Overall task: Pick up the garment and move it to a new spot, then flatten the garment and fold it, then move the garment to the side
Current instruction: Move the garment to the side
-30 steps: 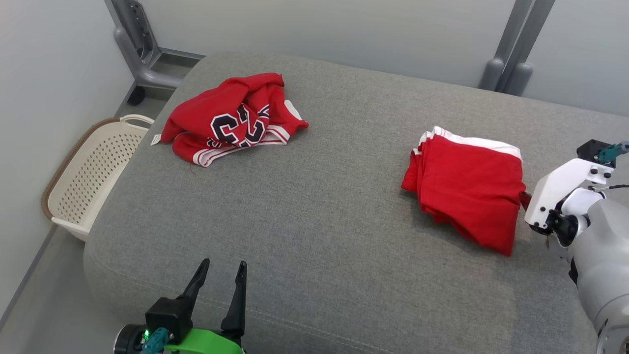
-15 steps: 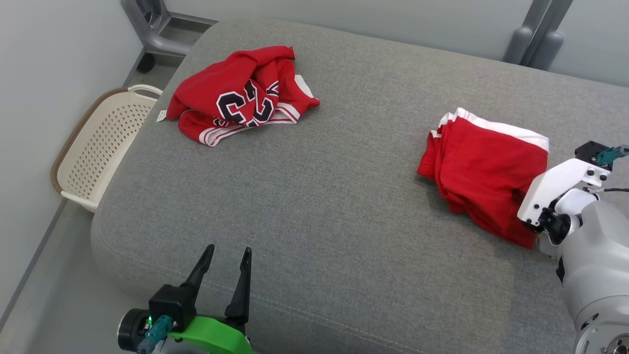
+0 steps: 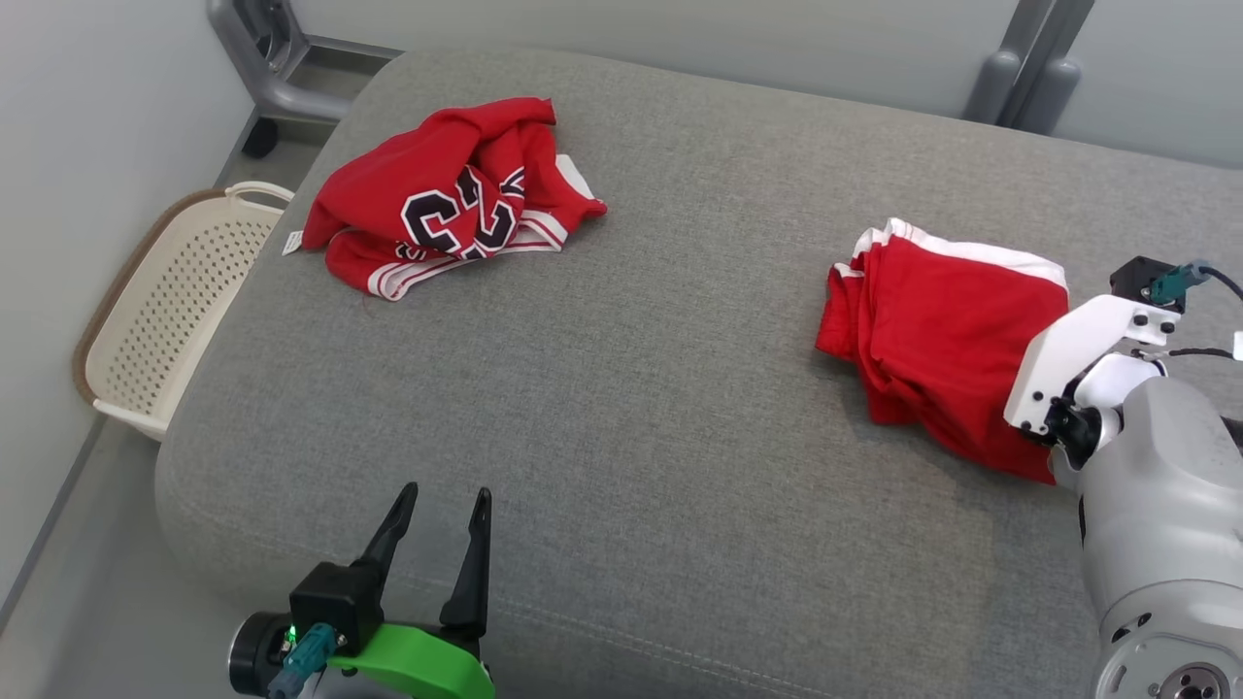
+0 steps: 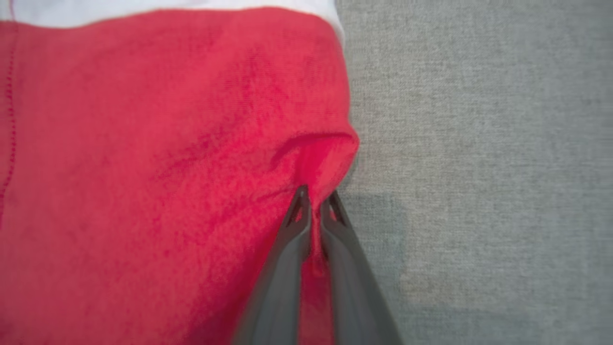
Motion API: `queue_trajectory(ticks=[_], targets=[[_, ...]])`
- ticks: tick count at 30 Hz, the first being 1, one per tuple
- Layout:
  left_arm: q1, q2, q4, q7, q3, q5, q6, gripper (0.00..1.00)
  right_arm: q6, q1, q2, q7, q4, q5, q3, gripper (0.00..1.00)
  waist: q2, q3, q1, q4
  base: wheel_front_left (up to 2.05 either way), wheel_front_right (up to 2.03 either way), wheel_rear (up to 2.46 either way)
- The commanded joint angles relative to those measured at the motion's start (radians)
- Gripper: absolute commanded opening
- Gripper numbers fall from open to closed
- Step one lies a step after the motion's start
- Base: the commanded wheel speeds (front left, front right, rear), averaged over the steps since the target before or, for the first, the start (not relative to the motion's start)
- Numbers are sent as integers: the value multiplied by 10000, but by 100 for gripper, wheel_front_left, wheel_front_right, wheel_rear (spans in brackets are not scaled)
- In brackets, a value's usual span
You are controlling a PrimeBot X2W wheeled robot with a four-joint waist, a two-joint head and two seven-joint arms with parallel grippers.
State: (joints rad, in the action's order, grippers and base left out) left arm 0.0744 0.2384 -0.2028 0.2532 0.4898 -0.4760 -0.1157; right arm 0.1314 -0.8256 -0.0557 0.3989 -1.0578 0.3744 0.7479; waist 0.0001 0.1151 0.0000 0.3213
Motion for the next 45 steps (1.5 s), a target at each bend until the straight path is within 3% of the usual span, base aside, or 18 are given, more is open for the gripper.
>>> queue_trajectory(ticks=[1,8,13,27,37,45], targets=[[-29,29,-27,40,-20,-46,-31,100,-14,44,-31,22,8,100,-162,0,-1,-224,0,-341,0,0,0],[-201,91,-12,57,-39,-63,-43,100,-14,317,-413,129,9,167,-967,0,-1,-481,0,-1160,0,0,0],[-184,162,60,72,-62,-42,-62,100,-14,523,-1021,-81,68,264,-1838,0,-1,-411,0,-1682,0,0,0],[327,509,616,-103,106,260,-12,100,-14,-13,-2673,-1509,-303,-335,-4202,0,-1,758,0,-2681,0,0,0],[707,1019,1817,-84,-202,708,-414,100,-16,-595,-4047,-2218,-317,-872,-4755,0,-1,2000,0,-2909,0,0,0],[491,1683,2921,-391,-498,898,-697,100,-16,-634,-4755,-2703,78,-1121,-4386,0,-1,2708,0,-3109,0,0,0]])
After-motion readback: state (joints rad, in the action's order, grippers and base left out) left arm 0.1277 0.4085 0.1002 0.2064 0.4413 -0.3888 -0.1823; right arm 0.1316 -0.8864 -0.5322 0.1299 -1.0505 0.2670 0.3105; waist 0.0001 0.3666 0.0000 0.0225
